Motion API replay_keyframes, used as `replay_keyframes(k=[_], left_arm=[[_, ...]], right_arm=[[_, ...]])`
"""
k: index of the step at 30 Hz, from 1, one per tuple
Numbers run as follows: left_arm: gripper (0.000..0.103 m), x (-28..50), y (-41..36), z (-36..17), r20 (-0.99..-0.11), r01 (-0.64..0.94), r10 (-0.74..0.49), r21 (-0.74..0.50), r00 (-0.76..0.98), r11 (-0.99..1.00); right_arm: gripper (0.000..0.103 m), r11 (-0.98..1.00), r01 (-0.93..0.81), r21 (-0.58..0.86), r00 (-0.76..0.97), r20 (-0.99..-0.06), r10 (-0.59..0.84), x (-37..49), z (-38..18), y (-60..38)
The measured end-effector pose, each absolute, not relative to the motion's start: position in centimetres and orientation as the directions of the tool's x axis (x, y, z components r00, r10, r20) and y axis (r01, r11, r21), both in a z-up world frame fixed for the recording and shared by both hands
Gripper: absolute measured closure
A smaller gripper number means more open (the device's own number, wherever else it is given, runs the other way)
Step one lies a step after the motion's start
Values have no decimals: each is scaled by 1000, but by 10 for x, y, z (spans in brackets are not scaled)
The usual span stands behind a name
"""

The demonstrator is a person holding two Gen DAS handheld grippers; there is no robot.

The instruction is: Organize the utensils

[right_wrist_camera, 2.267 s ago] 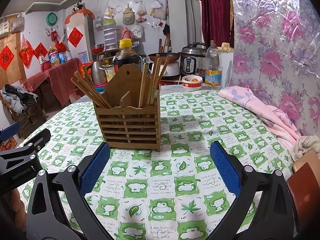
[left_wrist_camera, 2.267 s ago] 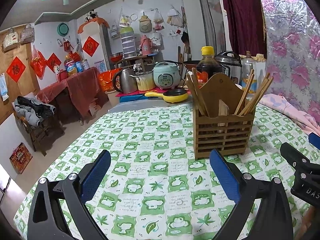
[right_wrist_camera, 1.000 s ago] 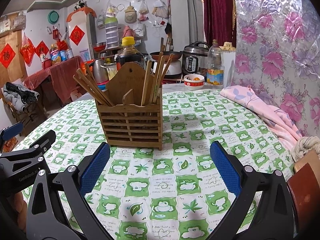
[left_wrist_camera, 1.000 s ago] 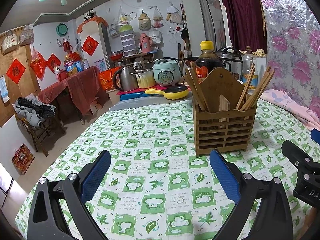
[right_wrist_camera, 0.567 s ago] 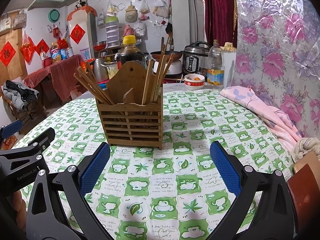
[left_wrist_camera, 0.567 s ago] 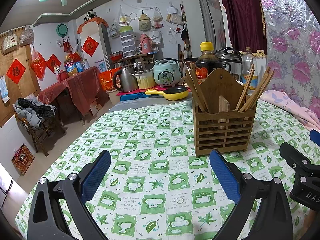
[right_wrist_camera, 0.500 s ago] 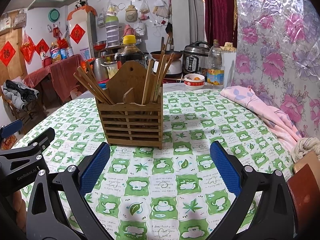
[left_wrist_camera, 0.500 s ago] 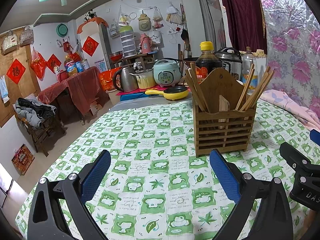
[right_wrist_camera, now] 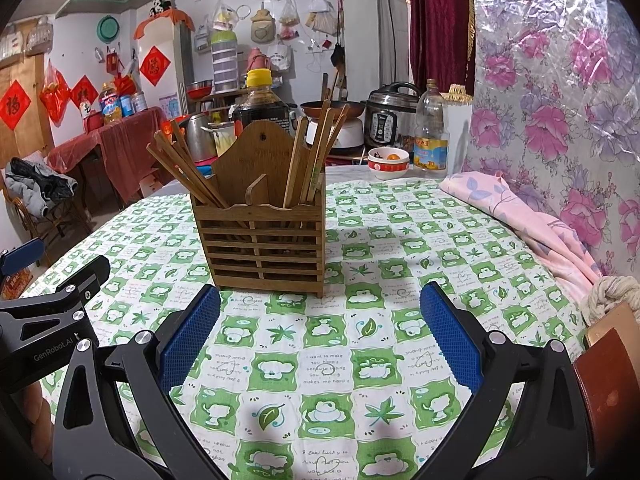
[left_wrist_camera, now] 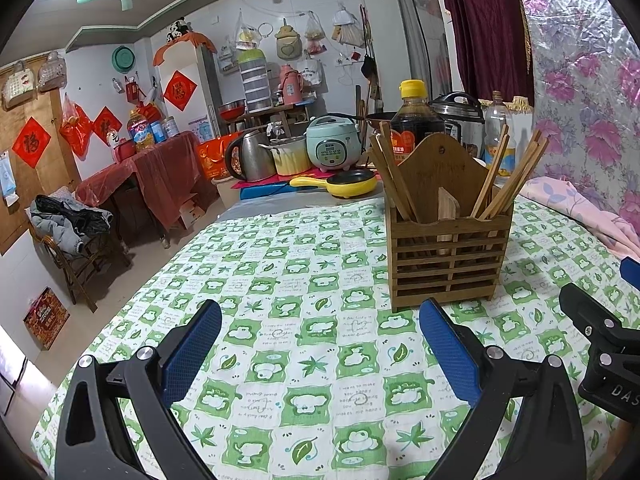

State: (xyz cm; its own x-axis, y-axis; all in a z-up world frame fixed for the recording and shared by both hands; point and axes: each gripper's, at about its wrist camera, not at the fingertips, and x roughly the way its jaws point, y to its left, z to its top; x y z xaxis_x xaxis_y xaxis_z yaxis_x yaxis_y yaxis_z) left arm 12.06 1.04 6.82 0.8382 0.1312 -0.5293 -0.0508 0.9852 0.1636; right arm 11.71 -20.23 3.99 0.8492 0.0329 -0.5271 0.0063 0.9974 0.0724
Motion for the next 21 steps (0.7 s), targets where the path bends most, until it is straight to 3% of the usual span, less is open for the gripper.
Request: replay_keyframes(k=[21], left_arm=[[6, 123, 11, 68, -554, -32, 118, 162, 824, 986]], right_arm=[[6, 997, 6, 71, 849, -527, 33, 117, 40, -202]])
